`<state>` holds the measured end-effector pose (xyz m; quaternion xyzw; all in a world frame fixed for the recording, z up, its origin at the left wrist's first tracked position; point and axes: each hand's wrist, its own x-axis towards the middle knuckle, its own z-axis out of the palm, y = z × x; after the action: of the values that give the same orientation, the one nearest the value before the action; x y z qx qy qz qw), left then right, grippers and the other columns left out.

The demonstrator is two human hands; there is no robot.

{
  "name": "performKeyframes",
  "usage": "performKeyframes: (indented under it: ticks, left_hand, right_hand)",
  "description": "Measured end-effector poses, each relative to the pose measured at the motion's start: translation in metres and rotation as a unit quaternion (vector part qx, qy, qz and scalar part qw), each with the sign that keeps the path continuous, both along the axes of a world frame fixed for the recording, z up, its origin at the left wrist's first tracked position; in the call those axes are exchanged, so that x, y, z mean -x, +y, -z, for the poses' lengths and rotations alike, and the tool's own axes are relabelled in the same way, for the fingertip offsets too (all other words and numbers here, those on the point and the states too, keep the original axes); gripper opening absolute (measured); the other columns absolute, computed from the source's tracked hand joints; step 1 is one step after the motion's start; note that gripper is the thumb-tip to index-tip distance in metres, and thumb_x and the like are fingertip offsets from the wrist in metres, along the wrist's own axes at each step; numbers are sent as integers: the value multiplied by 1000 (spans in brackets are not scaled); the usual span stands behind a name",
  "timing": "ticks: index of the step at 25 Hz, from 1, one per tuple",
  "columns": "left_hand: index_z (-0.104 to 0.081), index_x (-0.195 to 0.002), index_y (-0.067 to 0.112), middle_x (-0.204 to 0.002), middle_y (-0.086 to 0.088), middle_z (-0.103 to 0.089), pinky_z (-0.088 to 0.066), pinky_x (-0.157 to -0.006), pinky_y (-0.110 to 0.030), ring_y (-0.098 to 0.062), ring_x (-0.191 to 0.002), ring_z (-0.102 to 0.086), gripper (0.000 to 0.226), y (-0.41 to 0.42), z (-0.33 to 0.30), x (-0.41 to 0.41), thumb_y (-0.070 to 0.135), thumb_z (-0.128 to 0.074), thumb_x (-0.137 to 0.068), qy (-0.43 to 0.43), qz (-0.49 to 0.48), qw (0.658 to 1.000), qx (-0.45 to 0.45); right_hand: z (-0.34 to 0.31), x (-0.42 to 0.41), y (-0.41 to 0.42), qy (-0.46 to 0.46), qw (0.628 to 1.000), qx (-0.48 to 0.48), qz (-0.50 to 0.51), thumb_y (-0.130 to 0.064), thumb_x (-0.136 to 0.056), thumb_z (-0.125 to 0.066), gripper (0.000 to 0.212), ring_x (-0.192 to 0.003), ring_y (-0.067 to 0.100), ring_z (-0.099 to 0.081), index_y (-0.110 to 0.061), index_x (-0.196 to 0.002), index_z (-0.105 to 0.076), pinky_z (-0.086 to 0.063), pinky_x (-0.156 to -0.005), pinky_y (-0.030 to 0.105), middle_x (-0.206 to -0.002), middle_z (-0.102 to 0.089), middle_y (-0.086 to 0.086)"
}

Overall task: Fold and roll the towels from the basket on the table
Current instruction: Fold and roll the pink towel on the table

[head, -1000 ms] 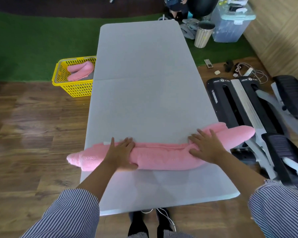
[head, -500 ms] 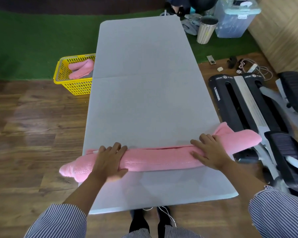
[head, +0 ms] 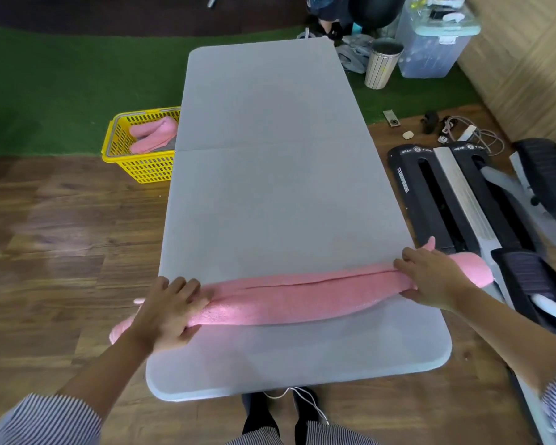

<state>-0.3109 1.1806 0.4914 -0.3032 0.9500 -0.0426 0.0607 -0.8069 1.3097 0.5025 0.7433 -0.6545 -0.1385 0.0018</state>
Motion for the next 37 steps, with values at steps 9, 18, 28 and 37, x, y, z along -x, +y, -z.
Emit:
performKeyframes:
  ticks: [9,18,28,37]
  left_hand:
    - [-58,-114,25,-100,-5,-53,-38,-64,-42,-31,-83,-54,58,1,8,-9,44,-52,-60,-9,-78,997,24]
    - [-55,-104,23,-87,-9,-48,-47,-51,-40,-31,-61,-50,67,10,10,-11,18,-81,-41,29,-114,993,-5]
    - [-53,-116,21,-104,-11,-56,-47,-68,-47,-37,-85,-57,54,-8,20,-16,27,-53,-62,82,-98,991,47]
    - [-73,-95,19,-98,-3,-70,-52,-79,-49,-33,-89,-65,50,-55,2,14,-3,-80,-50,102,24,995,-4]
  right_hand:
    - [5,-14,15,-55,972,-7,227,-36,-72,-72,74,-86,35,-61,-5,-132,-41,-50,-58,37,-128,-39,15]
    - [-8,-15,27,40,952,-41,300,-58,-75,-60,64,-73,24,-61,-12,-116,-41,-35,-46,28,-119,-40,7]
    - [10,-27,29,67,962,-98,246,0,-93,-40,46,-119,44,-44,-6,-138,-36,-50,-88,28,-147,-16,25]
    - [-7,-54,-58,-204,966,-62,144,-24,-94,-47,50,-115,26,-42,-33,-141,-33,-35,-104,47,-138,-34,1]
